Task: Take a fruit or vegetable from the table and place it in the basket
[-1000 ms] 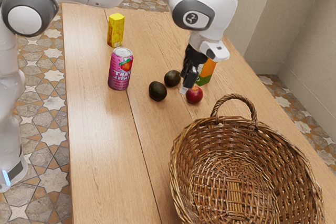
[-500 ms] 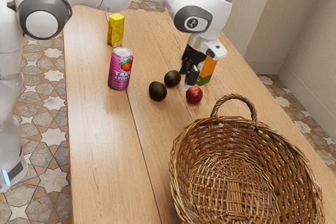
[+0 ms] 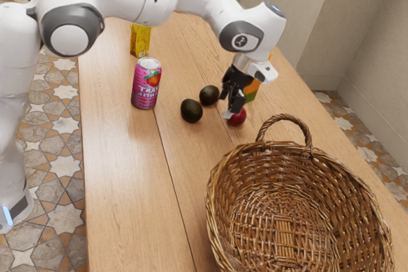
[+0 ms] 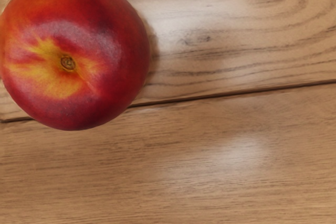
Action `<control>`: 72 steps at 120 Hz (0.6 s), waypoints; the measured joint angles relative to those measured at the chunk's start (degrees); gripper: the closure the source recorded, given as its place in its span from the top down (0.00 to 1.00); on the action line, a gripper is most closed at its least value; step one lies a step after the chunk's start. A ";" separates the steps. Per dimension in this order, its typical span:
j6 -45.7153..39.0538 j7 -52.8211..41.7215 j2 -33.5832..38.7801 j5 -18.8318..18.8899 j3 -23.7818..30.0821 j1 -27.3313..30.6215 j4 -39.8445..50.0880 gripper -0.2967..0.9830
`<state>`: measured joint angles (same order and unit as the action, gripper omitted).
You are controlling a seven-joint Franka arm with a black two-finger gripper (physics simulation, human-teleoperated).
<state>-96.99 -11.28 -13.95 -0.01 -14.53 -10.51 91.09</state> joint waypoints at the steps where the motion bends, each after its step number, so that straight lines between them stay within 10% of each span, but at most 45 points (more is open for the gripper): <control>1: -0.02 0.01 -0.12 0.00 -0.01 0.03 -0.14 0.75; 72: -5.39 0.41 -6.36 -0.83 -2.33 1.15 -5.81 0.75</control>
<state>-102.38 -10.87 -20.32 -0.84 -16.86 -9.35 85.29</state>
